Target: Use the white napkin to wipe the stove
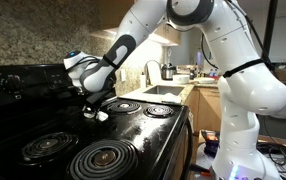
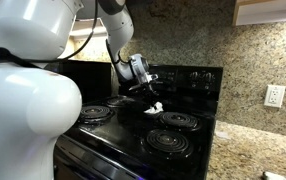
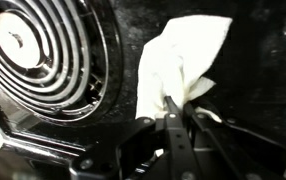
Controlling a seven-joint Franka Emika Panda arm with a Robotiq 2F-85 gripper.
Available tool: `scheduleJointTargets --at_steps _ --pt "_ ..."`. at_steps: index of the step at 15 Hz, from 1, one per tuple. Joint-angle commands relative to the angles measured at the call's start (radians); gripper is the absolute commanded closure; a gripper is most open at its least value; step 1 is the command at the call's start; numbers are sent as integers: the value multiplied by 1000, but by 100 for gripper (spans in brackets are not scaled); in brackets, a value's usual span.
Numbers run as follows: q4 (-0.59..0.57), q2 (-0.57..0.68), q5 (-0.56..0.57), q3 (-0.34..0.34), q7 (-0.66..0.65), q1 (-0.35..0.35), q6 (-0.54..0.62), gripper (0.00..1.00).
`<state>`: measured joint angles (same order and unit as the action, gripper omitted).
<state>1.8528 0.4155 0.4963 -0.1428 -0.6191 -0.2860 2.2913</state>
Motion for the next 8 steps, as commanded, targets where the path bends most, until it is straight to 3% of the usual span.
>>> scheduleJointTargets --at_steps 1,4,8 --pt "-1 31 45 -30 -57 35 -51 92" --pt "-10 24 60 -54 -81 60 -86 92" --pt "-20 28 38 -35 -82 71 -92 92"
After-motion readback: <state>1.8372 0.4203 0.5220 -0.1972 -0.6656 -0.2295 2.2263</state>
